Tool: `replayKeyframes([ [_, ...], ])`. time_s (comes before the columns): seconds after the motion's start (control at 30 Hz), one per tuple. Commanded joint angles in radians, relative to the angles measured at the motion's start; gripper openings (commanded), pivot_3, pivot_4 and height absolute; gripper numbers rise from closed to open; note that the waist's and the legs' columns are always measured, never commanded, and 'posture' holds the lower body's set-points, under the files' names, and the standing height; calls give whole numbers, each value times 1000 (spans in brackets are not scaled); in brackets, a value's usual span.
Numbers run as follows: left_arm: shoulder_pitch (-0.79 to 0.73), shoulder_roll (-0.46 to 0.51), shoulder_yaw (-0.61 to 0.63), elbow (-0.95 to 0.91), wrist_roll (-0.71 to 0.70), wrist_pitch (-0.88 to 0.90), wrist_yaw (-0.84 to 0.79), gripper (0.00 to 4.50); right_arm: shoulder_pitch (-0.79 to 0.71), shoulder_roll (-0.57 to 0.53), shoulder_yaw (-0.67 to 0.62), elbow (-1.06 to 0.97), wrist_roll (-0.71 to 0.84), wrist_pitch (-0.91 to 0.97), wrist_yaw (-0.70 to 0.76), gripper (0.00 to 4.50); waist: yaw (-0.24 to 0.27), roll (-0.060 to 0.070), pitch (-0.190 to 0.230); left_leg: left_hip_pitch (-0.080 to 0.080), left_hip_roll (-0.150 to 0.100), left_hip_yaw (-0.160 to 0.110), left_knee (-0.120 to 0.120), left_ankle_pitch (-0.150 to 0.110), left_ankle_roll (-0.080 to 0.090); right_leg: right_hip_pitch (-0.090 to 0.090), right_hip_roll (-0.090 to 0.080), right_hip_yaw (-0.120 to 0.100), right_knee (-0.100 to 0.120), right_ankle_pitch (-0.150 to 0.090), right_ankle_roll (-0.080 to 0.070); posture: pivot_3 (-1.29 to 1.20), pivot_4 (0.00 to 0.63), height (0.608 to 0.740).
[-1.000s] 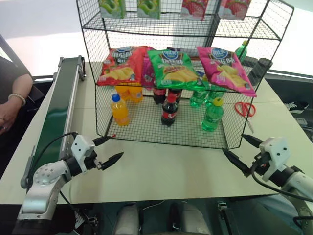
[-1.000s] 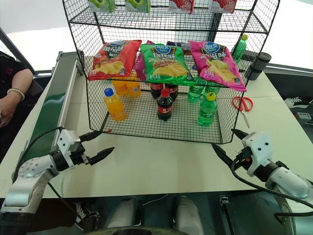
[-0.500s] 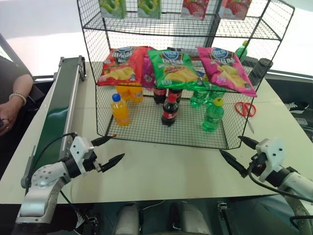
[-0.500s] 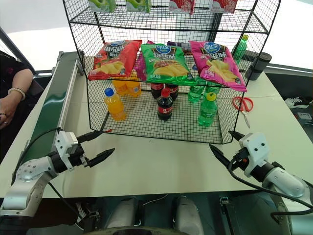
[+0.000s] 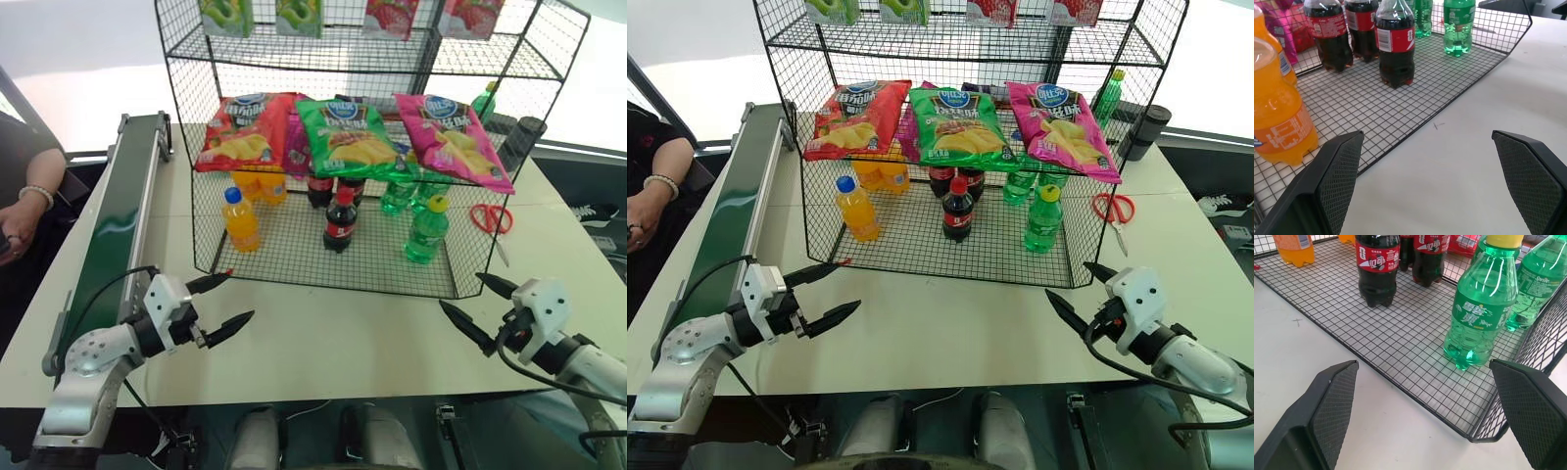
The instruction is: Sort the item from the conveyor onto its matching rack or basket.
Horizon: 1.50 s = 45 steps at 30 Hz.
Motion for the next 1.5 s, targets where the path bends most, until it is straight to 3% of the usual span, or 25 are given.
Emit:
replayKeyframes([
  [0.03, 12, -2, 8, -42, -18, 5, 10, 4500, -8, -11, -13, -3, 1, -26, 12, 4462, 0, 0, 0, 0, 0, 0, 0, 0, 0, 0, 0, 0, 0, 0, 0, 0, 150, 735],
  [0.53, 6, -9, 29, -69, -39, 100, 107, 4500, -31, -11, -11, -5, 3, -14, 9, 4462, 0, 0, 0, 0, 0, 0, 0, 0, 0, 0, 0, 0, 0, 1, 1, 0, 150, 735],
  [1.5, -9, -28, 1, -45, -7, 68, 136, 4500, -56, -5, 16, 0, -2, -11, -11, 4462, 0, 0, 0, 0, 0, 0, 0, 0, 0, 0, 0, 0, 0, 1, 1, 0, 150, 735],
])
